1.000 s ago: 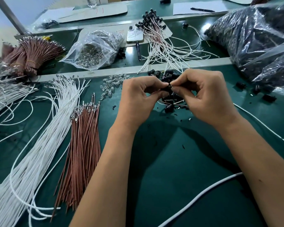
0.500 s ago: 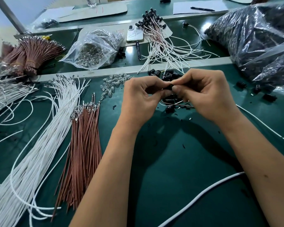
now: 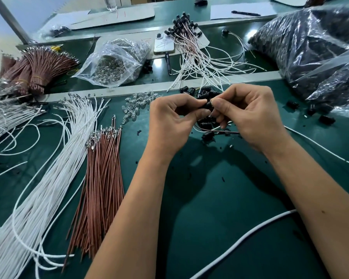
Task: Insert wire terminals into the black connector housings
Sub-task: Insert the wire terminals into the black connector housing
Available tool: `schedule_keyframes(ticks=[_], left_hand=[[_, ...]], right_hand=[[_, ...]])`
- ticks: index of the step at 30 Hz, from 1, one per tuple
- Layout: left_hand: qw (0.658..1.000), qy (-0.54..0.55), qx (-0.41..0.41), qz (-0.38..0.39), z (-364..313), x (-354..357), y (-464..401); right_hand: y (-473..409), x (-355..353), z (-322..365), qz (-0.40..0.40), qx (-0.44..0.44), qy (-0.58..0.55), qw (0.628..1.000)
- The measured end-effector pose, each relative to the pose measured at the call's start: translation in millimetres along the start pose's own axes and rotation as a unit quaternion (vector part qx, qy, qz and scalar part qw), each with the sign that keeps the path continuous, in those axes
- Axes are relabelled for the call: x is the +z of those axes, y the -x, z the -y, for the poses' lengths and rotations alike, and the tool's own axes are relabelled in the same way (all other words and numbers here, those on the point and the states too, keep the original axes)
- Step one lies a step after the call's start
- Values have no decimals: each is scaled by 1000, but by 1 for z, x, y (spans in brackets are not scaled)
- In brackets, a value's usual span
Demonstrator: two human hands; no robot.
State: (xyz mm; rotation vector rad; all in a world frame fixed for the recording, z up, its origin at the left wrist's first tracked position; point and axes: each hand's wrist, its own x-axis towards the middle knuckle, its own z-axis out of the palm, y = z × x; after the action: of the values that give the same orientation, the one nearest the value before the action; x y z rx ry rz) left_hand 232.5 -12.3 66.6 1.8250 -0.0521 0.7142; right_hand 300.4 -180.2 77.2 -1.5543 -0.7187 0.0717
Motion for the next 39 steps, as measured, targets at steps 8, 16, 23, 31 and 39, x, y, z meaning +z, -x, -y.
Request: schedule_keyframes(ticks=[8,16,23,31,39], left_hand=[[1000,9,-5,11,-3,-3,0],[998,42,-29,-26,-8,5,0],[947,209,-153,-188,-25,17,-10],[899,335,-238,-153,-52,37,-42],[915,278,-291,-28,-53,70,-55]], right_hand=[[1,2,-2,11,-10,-7,1000],[0,10,-1,-28,-6,-50,998],[-6,20,6,-8,-32,210,977],[-57,22,50,-6,-2,84,996],[-169,0,55,5,155,44,987]])
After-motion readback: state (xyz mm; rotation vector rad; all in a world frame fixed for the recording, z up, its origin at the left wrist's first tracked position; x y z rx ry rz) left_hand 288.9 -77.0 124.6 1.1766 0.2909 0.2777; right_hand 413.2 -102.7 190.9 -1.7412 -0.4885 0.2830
